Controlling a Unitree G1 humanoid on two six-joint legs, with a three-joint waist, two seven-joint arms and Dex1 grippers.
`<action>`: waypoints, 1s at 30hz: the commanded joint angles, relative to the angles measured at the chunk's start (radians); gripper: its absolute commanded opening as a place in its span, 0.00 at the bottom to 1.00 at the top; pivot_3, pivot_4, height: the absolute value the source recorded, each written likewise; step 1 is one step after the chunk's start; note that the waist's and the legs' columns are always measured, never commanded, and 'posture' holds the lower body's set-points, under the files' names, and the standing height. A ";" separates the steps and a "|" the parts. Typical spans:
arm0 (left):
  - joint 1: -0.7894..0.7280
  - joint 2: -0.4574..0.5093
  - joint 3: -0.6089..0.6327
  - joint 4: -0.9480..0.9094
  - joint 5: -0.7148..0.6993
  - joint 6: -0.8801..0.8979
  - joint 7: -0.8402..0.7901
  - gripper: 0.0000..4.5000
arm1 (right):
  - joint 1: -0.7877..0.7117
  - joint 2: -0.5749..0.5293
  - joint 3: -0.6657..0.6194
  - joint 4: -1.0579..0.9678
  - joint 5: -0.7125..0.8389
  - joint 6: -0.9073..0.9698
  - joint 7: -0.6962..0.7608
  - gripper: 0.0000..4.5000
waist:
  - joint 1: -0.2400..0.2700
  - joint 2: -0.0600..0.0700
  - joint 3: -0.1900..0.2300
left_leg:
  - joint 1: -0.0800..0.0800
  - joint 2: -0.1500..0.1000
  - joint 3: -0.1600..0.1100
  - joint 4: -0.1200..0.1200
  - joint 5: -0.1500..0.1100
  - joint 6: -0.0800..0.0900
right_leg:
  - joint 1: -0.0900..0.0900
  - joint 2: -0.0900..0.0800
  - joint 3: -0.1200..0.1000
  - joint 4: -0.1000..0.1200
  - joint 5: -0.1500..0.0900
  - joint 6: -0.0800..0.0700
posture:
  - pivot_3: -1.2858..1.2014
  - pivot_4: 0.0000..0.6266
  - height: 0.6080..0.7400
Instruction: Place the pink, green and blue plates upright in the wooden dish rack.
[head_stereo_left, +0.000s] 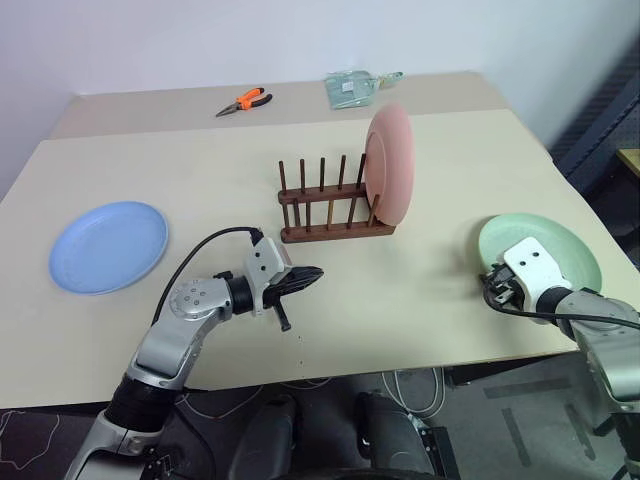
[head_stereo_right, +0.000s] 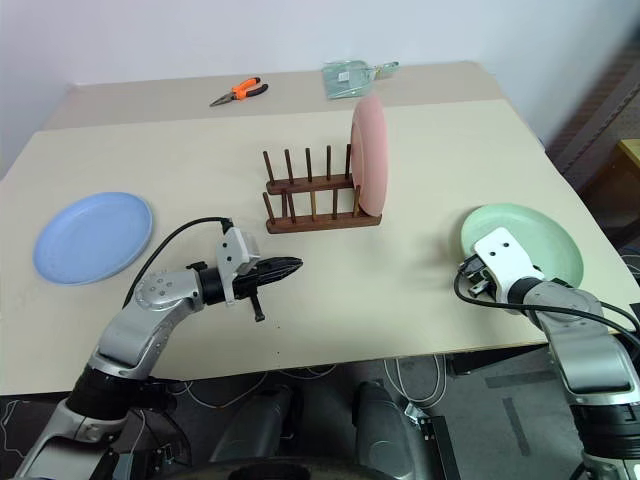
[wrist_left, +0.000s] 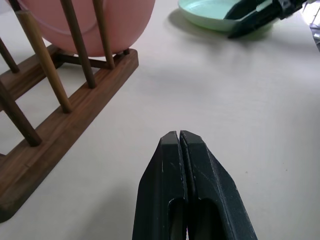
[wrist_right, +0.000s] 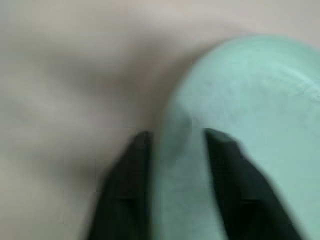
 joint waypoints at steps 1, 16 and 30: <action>-0.017 -0.002 0.002 -0.010 0.002 -0.025 -0.006 0.00 | -0.042 0.011 -0.028 -0.011 -0.004 0.018 -0.023 0.00 | -0.002 0.000 0.000 | 0.000 0.000 0.001 0.000 0.000 0.000 | 0.000 0.000 0.000 0.000 0.000 0.000 | 0.52 0.24 0.98; -0.032 -0.004 0.129 0.085 0.033 -0.128 0.107 0.00 | -0.693 0.263 -0.162 -0.239 0.666 0.030 0.035 0.00 | -0.018 0.000 0.001 | 0.001 0.001 -0.005 -0.002 0.000 0.000 | 0.000 0.002 -0.004 0.001 0.002 0.004 | 0.52 0.24 0.98; 0.083 0.063 0.254 0.022 -0.032 -0.094 0.102 0.00 | -0.759 0.661 -0.057 -0.060 1.102 0.102 -0.374 0.00 | -0.022 0.001 0.001 | 0.000 0.000 -0.004 -0.002 0.000 0.000 | -0.002 -0.002 -0.003 0.002 0.003 0.003 | 0.52 0.24 0.98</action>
